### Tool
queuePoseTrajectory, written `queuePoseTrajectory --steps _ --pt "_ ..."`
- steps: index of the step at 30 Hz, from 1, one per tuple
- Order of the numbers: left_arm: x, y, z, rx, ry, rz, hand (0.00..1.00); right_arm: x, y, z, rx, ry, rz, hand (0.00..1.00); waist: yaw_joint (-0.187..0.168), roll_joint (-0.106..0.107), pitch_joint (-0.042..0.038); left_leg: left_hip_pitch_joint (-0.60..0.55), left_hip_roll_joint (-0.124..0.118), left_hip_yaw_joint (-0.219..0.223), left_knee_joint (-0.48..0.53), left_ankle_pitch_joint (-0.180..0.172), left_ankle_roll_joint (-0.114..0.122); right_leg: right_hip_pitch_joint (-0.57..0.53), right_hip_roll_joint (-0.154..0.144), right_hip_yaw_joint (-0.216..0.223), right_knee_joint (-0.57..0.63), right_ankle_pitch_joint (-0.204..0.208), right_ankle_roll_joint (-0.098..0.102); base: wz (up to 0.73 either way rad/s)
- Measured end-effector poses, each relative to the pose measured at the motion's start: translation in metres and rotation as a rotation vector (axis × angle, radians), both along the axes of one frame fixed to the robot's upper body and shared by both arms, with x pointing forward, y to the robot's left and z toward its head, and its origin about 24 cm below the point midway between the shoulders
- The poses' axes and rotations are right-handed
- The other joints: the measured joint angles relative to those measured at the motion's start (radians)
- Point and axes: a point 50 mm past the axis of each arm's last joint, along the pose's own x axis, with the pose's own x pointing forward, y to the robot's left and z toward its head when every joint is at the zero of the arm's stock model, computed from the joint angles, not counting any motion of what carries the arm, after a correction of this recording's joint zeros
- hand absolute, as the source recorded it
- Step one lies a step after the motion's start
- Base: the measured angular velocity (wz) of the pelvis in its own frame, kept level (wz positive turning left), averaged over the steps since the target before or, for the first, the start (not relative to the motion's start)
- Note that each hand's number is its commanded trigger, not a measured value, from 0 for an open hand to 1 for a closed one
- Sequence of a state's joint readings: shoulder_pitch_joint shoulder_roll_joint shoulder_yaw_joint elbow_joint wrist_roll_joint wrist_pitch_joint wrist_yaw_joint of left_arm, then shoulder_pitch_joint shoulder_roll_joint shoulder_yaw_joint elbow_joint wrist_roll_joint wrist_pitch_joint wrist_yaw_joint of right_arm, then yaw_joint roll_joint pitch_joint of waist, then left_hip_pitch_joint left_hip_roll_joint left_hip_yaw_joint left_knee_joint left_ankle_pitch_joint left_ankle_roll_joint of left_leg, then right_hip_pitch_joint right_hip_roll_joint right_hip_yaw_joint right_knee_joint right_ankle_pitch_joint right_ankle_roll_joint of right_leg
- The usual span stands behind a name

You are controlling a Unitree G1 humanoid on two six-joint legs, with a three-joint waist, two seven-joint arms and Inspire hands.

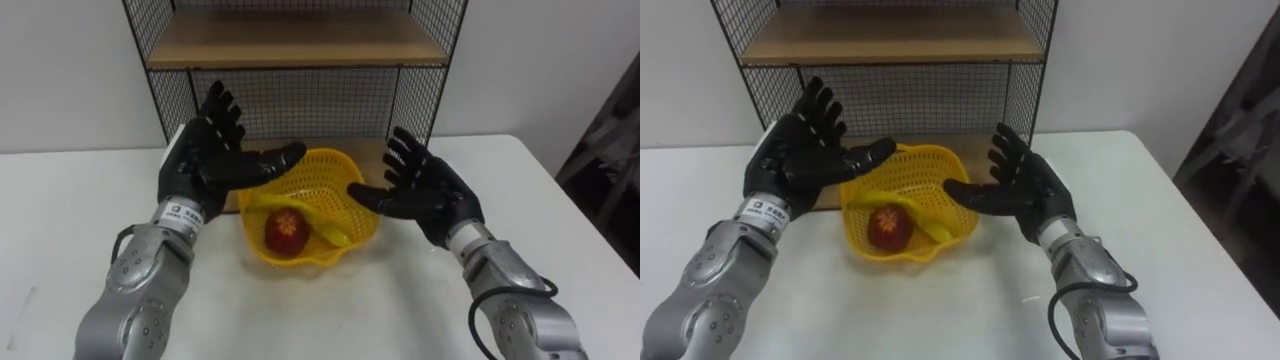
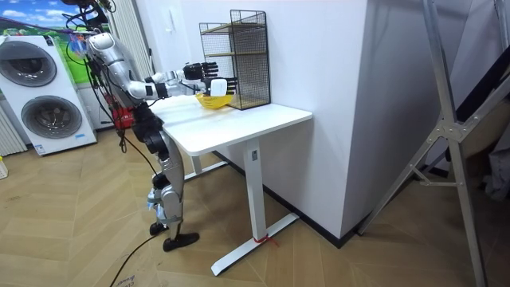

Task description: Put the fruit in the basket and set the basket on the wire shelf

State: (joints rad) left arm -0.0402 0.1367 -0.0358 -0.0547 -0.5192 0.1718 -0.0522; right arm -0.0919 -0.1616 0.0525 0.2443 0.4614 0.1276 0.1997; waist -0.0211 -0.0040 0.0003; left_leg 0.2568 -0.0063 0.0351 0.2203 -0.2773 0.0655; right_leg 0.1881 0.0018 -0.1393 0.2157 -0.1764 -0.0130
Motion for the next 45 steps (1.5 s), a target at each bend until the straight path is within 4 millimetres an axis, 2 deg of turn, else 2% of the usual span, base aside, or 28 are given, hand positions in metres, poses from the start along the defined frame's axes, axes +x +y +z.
queuePoseTrajectory --steps 7,13,15,17,19,24,29,33,40,45 --pt "-0.005 0.007 0.001 -0.004 -0.015 0.006 0.0 -0.003 -0.001 0.004 -0.004 -0.027 0.034 0.0 0.001 0.0 -0.0011 -0.001 0.005 0.011 0.0 0.001 -0.001 0.001 0.005 0.004 -0.011 0.01 -0.003 -0.03" --pt "-0.013 0.018 0.004 -0.002 -0.039 0.052 0.0 -0.006 -0.013 0.01 -0.02 -0.051 0.008 0.0 0.003 0.002 -0.0021 -0.002 0.007 0.014 0.0 0.0 -0.001 0.0 0.009 0.01 -0.012 0.014 -0.004 -0.01" --pt "-0.015 0.02 0.004 -0.001 -0.041 0.064 0.0 -0.006 -0.013 0.01 -0.023 -0.054 0.009 0.0 0.003 0.003 -0.0046 -0.005 0.007 0.015 -0.003 0.0 -0.001 -0.012 0.01 0.011 -0.01 0.015 -0.005 -0.05" --pt "-0.021 0.021 0.002 -0.001 -0.038 0.073 0.0 -0.007 -0.015 0.019 -0.053 -0.093 0.006 0.0 0.003 0.013 -0.0126 -0.01 0.008 0.018 -0.008 0.0 -0.002 -0.014 0.011 0.013 -0.01 0.017 -0.006 -0.05" --pt "-0.024 0.023 -0.001 -0.001 -0.021 0.084 0.0 -0.008 -0.019 0.025 -0.053 -0.12 -0.011 0.0 0.004 0.019 -0.0156 -0.007 0.008 0.019 -0.008 0.001 -0.003 -0.012 0.012 0.015 -0.011 0.017 -0.006 0.0" --pt "-0.036 0.037 -0.002 0.007 -0.024 0.15 0.0 -0.017 -0.035 0.038 -0.056 -0.19 -0.085 0.0 0.005 0.023 -0.0123 -0.004 0.011 0.026 -0.013 0.002 -0.005 -0.013 0.015 0.023 -0.011 0.017 -0.006 -0.04" --pt "-0.048 0.05 0.007 0.026 -0.093 0.202 0.0 -0.033 -0.049 0.046 -0.072 -0.243 -0.152 0.0 0.011 0.023 -0.0081 -0.013 0.012 0.037 -0.025 0.002 -0.005 -0.031 0.017 0.033 -0.005 0.017 -0.006 -0.06" --pt "-0.052 0.051 0.009 0.031 -0.115 0.2 0.0 -0.039 -0.051 0.052 -0.09 -0.269 -0.169 0.0 0.015 0.021 -0.0054 -0.027 0.011 0.04 -0.023 0.002 -0.005 -0.048 0.018 0.033 0.0 0.017 -0.006 -0.03" --pt "-0.066 0.054 -0.001 0.031 -0.078 0.227 0.0 -0.045 -0.052 0.059 -0.104 -0.306 -0.212 0.0 0.023 0.01 -0.0008 -0.043 0.011 0.044 -0.018 0.002 -0.005 -0.068 0.018 0.032 0.003 0.017 -0.006 -0.02" --pt "-0.068 0.058 0.002 0.033 -0.113 0.274 0.0 -0.046 -0.055 0.062 -0.106 -0.339 -0.256 0.0 0.025 0.008 0.0012 -0.048 0.011 0.041 -0.019 0.002 -0.005 -0.069 0.017 0.03 0.001 0.017 -0.006 0.0"
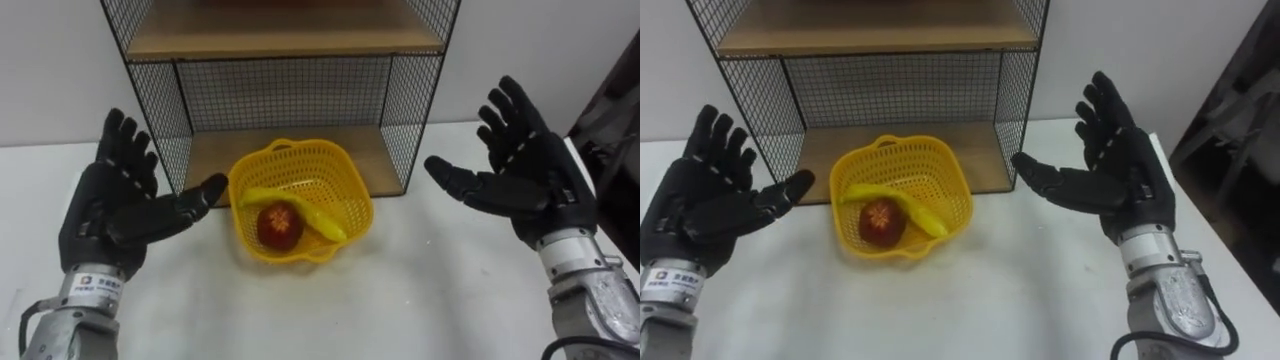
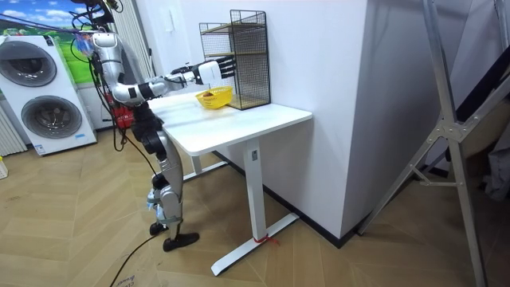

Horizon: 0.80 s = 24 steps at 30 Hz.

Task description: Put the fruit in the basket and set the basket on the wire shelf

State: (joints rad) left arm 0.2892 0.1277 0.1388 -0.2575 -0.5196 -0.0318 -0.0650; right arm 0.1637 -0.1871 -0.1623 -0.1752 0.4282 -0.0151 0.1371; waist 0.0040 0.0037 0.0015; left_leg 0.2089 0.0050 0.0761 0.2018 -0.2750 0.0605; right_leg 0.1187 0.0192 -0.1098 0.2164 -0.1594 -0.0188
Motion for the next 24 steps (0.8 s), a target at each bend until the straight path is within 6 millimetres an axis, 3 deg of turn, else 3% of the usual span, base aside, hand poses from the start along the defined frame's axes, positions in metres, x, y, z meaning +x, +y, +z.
queuePoseTrajectory --steps 6,9,12,18,20,24 --pt "-0.002 0.009 0.006 0.01 -0.02 0.075 0.0 -0.003 -0.011 0.006 -0.005 -0.03 -0.091 0.0 0.0 0.006 -0.0035 -0.017 -0.001 -0.01 0.002 0.0 0.0 -0.009 -0.001 -0.006 0.0 0.0 0.0 0.04" --pt "-0.01 0.02 0.02 0.031 -0.068 0.17 0.0 -0.011 -0.019 0.014 -0.02 -0.068 -0.163 0.0 0.003 0.013 -0.0103 -0.018 -0.001 -0.017 0.0 0.0 0.0 -0.008 0.0 -0.006 -0.002 0.0 0.0 0.05" --pt "-0.022 0.04 0.036 0.078 -0.132 0.306 0.0 -0.021 -0.034 0.02 -0.036 -0.099 -0.284 0.0 0.009 0.016 -0.0123 0.0 0.0 -0.011 -0.006 0.002 -0.003 0.005 0.001 -0.003 -0.012 0.0 0.0 -0.06" --pt "-0.042 0.072 0.054 0.163 -0.196 0.584 0.0 -0.035 -0.062 0.029 -0.106 -0.138 -0.54 0.0 0.027 0.016 -0.0064 0.002 -0.002 -0.012 -0.014 0.002 -0.002 0.006 0.003 -0.005 -0.011 0.0 0.0 -0.01" --pt "-0.053 0.086 0.059 0.186 -0.203 0.716 0.0 -0.045 -0.074 0.034 -0.138 -0.157 -0.653 0.0 0.031 0.02 -0.0094 -0.01 -0.002 -0.011 -0.014 0.002 -0.002 -0.006 0.004 -0.002 -0.011 0.001 -0.001 0.0" --pt "-0.082 0.112 0.067 0.212 -0.214 0.973 0.0 -0.069 -0.1 0.044 -0.218 -0.192 -0.927 0.0 0.033 0.023 -0.0075 -0.025 -0.002 -0.014 -0.013 0.002 -0.002 -0.02 0.005 -0.003 -0.011 0.0 0.0 0.0"
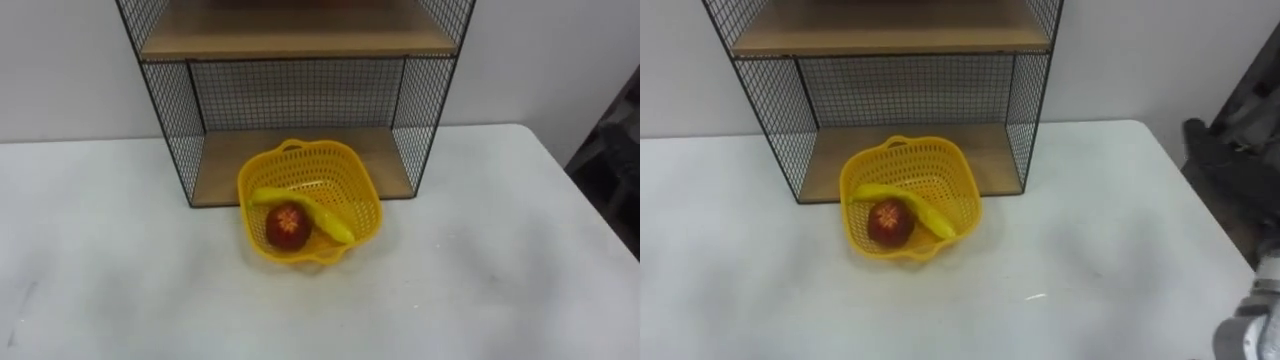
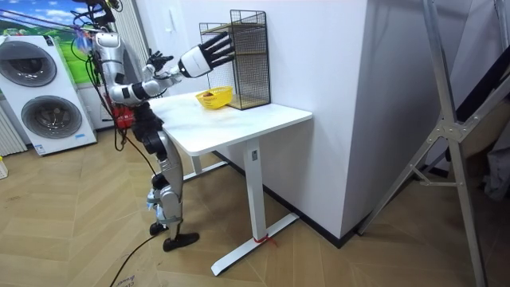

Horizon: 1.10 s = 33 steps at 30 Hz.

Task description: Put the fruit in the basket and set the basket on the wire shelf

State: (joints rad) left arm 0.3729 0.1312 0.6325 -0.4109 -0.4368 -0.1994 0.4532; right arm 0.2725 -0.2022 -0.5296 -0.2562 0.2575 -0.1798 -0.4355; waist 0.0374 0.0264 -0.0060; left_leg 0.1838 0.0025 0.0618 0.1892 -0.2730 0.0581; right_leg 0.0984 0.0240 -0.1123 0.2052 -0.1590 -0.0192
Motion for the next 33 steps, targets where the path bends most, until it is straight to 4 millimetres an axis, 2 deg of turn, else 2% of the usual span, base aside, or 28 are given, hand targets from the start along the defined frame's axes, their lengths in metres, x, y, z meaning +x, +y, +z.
queuePoseTrajectory --steps 3,5,7,8,10,11,12,14,15,17,18,19,20,21,23,24,26,27,29,30,32,33 --pt "-0.032 0.024 0.002 -0.012 -0.005 0.229 0.0 -0.025 -0.022 0.011 -0.065 -0.025 -0.217 0.0 0.003 0.01 0.0063 -0.011 0.0 0.011 0.004 0.0 0.0 -0.019 -0.002 0.007 0.007 0.0 0.0 -0.11" --pt "-0.058 0.044 0.005 -0.035 -0.017 0.411 0.0 -0.051 -0.042 0.025 -0.094 -0.096 -0.433 0.0 0.001 0.021 0.0045 -0.025 -0.001 0.014 0.007 0.0 0.0 -0.037 -0.004 0.012 0.019 -0.005 0.002 0.0" --pt "-0.078 0.061 0.006 -0.078 -0.051 0.525 0.0 -0.069 -0.054 0.033 -0.083 -0.168 -0.571 0.0 0.002 0.015 0.0065 -0.035 -0.002 0.013 0.006 0.0 0.0 -0.05 -0.006 0.019 0.03 -0.01 0.0 0.0" --pt "-0.089 0.073 0.003 -0.118 -0.055 0.603 0.0 -0.081 -0.063 0.035 -0.077 -0.184 -0.657 0.0 0.001 0.013 0.0012 -0.035 -0.002 0.015 0.005 0.0 0.0 -0.053 -0.006 0.021 0.035 -0.014 -0.001 0.0" --pt "-0.109 0.086 -0.003 -0.19 -0.06 0.721 0.0 -0.101 -0.075 0.033 -0.025 -0.199 -0.767 0.0 0.001 0.017 0.0013 -0.045 -0.004 0.018 0.007 0.0 0.0 -0.081 -0.01 0.026 0.057 -0.023 -0.002 -0.06" --pt "-0.123 0.09 -0.012 -0.245 -0.051 0.802 0.0 -0.113 -0.08 0.028 0.023 -0.201 -0.831 0.0 -0.001 0.013 -0.0006 -0.06 -0.008 0.019 0.011 0.0 0.0 -0.098 -0.014 0.026 0.075 -0.03 -0.003 -0.05" --pt "-0.128 0.091 -0.016 -0.275 -0.045 0.834 0.0 -0.12 -0.082 0.024 0.047 -0.188 -0.865 0.0 -0.001 0.012 -0.0008 -0.067 -0.01 0.018 0.014 0.0 -0.001 -0.105 -0.017 0.026 0.08 -0.032 -0.003 0.0" --pt "-0.144 0.094 -0.036 -0.391 -0.037 0.939 0.0 -0.141 -0.091 0.002 0.168 -0.125 -0.977 0.0 0.001 0.007 -0.0024 -0.075 -0.013 0.017 0.016 0.003 0.001 -0.115 -0.021 0.026 0.087 -0.032 -0.003 0.0" --pt "-0.147 0.095 -0.042 -0.426 -0.034 0.961 0.0 -0.145 -0.092 -0.004 0.204 -0.115 -0.995 0.0 0.0 0.008 -0.0018 -0.076 -0.014 0.016 0.017 0.003 0.001 -0.117 -0.022 0.026 0.088 -0.033 -0.002 0.0" --pt "-0.16 0.093 -0.072 -0.585 0.001 1.034 0.0 -0.162 -0.097 -0.037 0.392 -0.056 -1.073 0.0 -0.001 0.005 -0.0035 -0.081 -0.016 0.016 0.018 0.004 0.003 -0.12 -0.027 0.024 0.088 -0.033 -0.001 0.02" --pt "-0.165 0.092 -0.081 -0.619 0.021 1.056 0.0 -0.168 -0.097 -0.047 0.448 -0.034 -1.097 0.0 -0.001 0.003 -0.0049 -0.082 -0.016 0.016 0.018 0.005 0.004 -0.119 -0.027 0.022 0.087 -0.033 -0.001 0.08" --pt "-0.175 0.089 -0.098 -0.703 0.045 1.106 0.0 -0.182 -0.097 -0.07 0.569 0.005 -1.155 0.0 0.0 -0.001 -0.0074 -0.082 -0.016 0.015 0.018 0.005 0.004 -0.117 -0.028 0.02 0.086 -0.033 -0.001 0.07" --pt "-0.188 0.083 -0.116 -0.79 0.069 1.168 0.0 -0.198 -0.094 -0.093 0.684 0.044 -1.224 0.0 -0.002 -0.004 -0.0097 -0.082 -0.016 0.015 0.018 0.005 0.004 -0.116 -0.028 0.02 0.085 -0.033 -0.001 0.05" --pt "-0.193 0.08 -0.124 -0.822 0.093 1.196 0.0 -0.206 -0.09 -0.103 0.735 0.055 -1.256 0.0 -0.003 -0.006 -0.0102 -0.082 -0.016 0.014 0.018 0.005 0.004 -0.116 -0.028 0.019 0.086 -0.033 -0.001 0.06" --pt "-0.209 0.063 -0.149 -0.926 0.161 1.275 0.0 -0.232 -0.068 -0.138 0.911 0.091 -1.37 0.0 -0.003 -0.011 -0.0094 -0.083 -0.016 0.006 0.019 0.005 0.004 -0.111 -0.027 0.016 0.086 -0.032 0.0 0.09" --pt "-0.211 0.059 -0.154 -0.946 0.178 1.286 0.0 -0.237 -0.062 -0.147 0.95 0.101 -1.39 0.0 -0.001 -0.012 -0.0093 -0.084 -0.016 0.005 0.021 0.004 0.004 -0.112 -0.027 0.015 0.086 -0.033 0.0 0.07" --pt "-0.222 0.042 -0.175 -1.01 0.269 1.314 0.0 -0.253 -0.038 -0.176 1.08 0.171 -1.437 0.0 -0.005 -0.014 -0.009 -0.086 -0.016 0.001 0.025 0.004 0.004 -0.112 -0.028 0.014 0.083 -0.033 0.0 0.04" --pt "-0.225 0.038 -0.18 -1.02 0.299 1.311 0.0 -0.256 -0.031 -0.182 1.102 0.196 -1.441 0.0 -0.009 -0.014 -0.009 -0.086 -0.016 0.001 0.025 0.003 0.004 -0.112 -0.028 0.014 0.082 -0.034 0.0 0.04" --pt "-0.238 0.015 -0.202 -1.074 0.45 1.256 0.0 -0.273 -0.003 -0.206 1.168 0.363 -1.434 0.0 -0.011 -0.013 -0.009 -0.086 -0.014 0.001 0.024 0.002 0.001 -0.103 -0.026 0.015 0.065 -0.031 0.001 0.02" --pt "-0.242 0.007 -0.208 -1.091 0.5 1.237 0.0 -0.276 0.005 -0.211 1.191 0.407 -1.433 0.0 -0.013 -0.013 -0.0091 -0.086 -0.013 0.002 0.024 0.002 0.001 -0.101 -0.025 0.015 0.062 -0.029 0.001 0.03" --pt "-0.255 -0.03 -0.231 -1.178 0.741 1.116 0.0 -0.28 0.032 -0.23 1.256 0.647 -1.369 0.0 -0.029 -0.013 -0.0094 -0.083 -0.013 0.004 0.024 0.004 0.004 -0.091 -0.024 0.015 0.052 -0.021 0.004 0.0" --pt "-0.257 -0.039 -0.236 -1.203 0.805 1.071 0.0 -0.279 0.038 -0.234 1.258 0.719 -1.327 0.0 -0.031 -0.013 -0.0094 -0.083 -0.013 0.004 0.024 0.004 0.004 -0.088 -0.024 0.016 0.051 -0.019 0.005 0.0"
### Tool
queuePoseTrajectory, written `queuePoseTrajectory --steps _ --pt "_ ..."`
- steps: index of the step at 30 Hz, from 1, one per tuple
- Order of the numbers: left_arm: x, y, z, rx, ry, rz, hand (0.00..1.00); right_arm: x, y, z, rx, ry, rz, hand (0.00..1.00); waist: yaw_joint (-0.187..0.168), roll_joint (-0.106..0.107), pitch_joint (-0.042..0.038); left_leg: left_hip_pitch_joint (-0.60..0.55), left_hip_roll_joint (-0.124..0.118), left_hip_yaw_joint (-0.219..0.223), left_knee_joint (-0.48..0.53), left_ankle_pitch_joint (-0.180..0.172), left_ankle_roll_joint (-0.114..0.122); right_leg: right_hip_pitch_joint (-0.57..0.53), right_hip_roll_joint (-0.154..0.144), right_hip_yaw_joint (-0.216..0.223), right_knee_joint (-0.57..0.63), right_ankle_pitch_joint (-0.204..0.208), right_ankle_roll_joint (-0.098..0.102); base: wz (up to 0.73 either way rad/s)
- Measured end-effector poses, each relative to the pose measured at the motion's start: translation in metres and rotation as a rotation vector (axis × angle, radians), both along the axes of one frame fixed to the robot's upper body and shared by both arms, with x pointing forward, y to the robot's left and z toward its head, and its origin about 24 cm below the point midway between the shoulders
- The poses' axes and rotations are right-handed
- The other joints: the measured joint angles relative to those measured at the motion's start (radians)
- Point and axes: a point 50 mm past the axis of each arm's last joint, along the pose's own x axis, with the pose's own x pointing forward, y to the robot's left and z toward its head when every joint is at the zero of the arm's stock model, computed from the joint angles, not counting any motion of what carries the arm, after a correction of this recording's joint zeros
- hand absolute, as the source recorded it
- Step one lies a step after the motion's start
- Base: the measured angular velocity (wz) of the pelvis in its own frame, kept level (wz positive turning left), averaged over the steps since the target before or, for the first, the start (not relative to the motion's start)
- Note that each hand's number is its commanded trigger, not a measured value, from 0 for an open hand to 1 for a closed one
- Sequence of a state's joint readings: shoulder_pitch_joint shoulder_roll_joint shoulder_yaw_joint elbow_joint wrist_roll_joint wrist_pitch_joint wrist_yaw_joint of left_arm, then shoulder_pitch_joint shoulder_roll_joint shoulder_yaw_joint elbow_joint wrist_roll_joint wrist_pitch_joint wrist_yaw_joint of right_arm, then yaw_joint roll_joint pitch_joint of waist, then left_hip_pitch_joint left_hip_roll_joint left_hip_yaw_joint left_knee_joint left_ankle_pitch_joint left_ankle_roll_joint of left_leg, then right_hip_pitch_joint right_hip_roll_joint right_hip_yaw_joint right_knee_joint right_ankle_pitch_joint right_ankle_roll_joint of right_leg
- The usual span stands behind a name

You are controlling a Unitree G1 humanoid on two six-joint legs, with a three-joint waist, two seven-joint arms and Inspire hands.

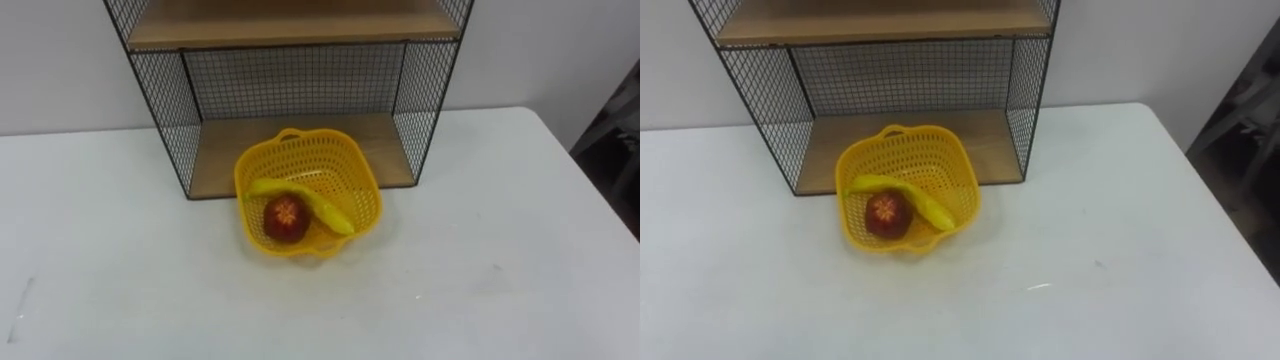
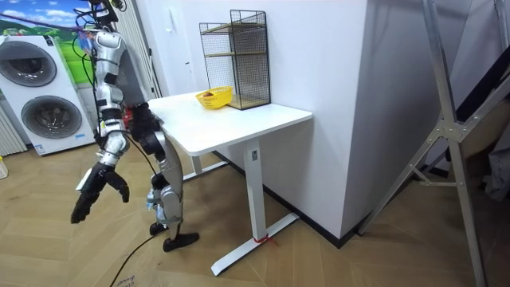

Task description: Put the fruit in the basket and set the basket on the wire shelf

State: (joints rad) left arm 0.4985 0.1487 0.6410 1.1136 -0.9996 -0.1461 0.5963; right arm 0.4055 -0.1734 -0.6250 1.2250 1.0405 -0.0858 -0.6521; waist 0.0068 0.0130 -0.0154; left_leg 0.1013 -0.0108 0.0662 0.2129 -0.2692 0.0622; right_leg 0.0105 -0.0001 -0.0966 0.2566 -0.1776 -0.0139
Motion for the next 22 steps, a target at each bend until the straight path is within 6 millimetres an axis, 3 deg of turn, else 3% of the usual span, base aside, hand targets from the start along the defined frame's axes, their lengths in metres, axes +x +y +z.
queuePoseTrajectory --steps 2,3,5,6,9,11,15,16,17,19,22 --pt "0.0 -0.027 -0.015 -0.229 0.025 -0.229 0.0 0.012 0.015 -0.013 0.185 0.027 0.257 0.0 0.001 -0.005 0.0015 0.019 0.0 0.0 -0.005 0.0 0.001 0.019 0.0 0.0 -0.01 0.005 0.002 -0.04" --pt "0.002 -0.03 -0.018 -0.284 0.031 -0.308 0.0 0.015 0.017 -0.015 0.23 0.036 0.333 0.0 0.001 -0.006 0.0022 0.028 0.0 -0.001 -0.008 0.0 0.002 0.029 0.001 0.0 -0.016 0.006 0.003 0.0" --pt "0.019 -0.039 -0.028 -0.48 0.054 -0.662 0.0 0.038 0.016 -0.023 0.393 0.08 0.723 0.0 0.006 -0.009 0.004 0.053 0.0 0.001 -0.01 -0.002 0.006 0.045 0.003 0.004 -0.026 0.006 0.004 -0.04" --pt "0.025 -0.04 -0.031 -0.515 0.054 -0.739 0.0 0.046 0.015 -0.025 0.417 0.083 0.805 0.0 0.009 -0.01 0.004 0.055 -0.001 0.002 -0.01 -0.002 0.006 0.046 0.003 0.005 -0.027 0.007 0.005 -0.06" --pt "0.063 -0.04 -0.041 -0.618 0.069 -1.064 0.0 0.078 0.013 -0.031 0.498 0.09 1.117 0.0 0.023 -0.017 0.0056 0.068 -0.002 -0.006 -0.013 -0.002 0.007 0.065 0.006 0.005 -0.035 0.008 0.006 0.06" --pt "0.09 -0.042 -0.047 -0.665 0.091 -1.259 0.0 0.1 0.017 -0.035 0.55 0.076 1.253 0.0 0.029 -0.026 0.0128 0.066 -0.002 -0.01 -0.013 0.0 0.006 0.065 0.008 0.0 -0.037 0.008 0.005 0.04" --pt "0.113 -0.045 -0.05 -0.691 0.096 -1.439 0.0 0.117 0.019 -0.037 0.581 0.054 1.379 0.0 0.026 -0.026 0.0136 0.068 0.001 -0.014 -0.022 -0.001 0.006 0.075 0.019 0.001 -0.054 0.013 0.004 0.01" --pt "0.117 -0.046 -0.05 -0.698 0.106 -1.478 0.0 0.119 0.02 -0.038 0.594 0.053 1.412 0.0 0.025 -0.025 0.0158 0.067 0.001 -0.013 -0.027 -0.001 0.006 0.075 0.02 0.006 -0.054 0.013 0.004 0.0" --pt "0.123 -0.046 -0.05 -0.702 0.117 -1.514 0.0 0.122 0.022 -0.038 0.615 0.062 1.464 0.0 0.026 -0.025 0.0252 0.064 0.001 -0.013 -0.028 -0.001 0.006 0.072 0.021 0.009 -0.053 0.013 0.004 0.0" --pt "0.127 -0.048 -0.051 -0.714 0.129 -1.559 0.0 0.125 0.024 -0.039 0.654 0.093 1.555 0.0 0.026 -0.025 0.0325 0.056 0.001 -0.011 -0.029 -0.001 0.006 0.062 0.022 0.014 -0.052 0.013 0.004 -0.02" --pt "0.129 -0.05 -0.052 -0.735 0.147 -1.591 0.0 0.125 0.028 -0.041 0.73 0.156 1.681 0.0 0.024 -0.025 0.0322 0.05 0.002 -0.011 -0.028 -0.001 0.006 0.056 0.021 0.012 -0.051 0.014 0.004 0.0"
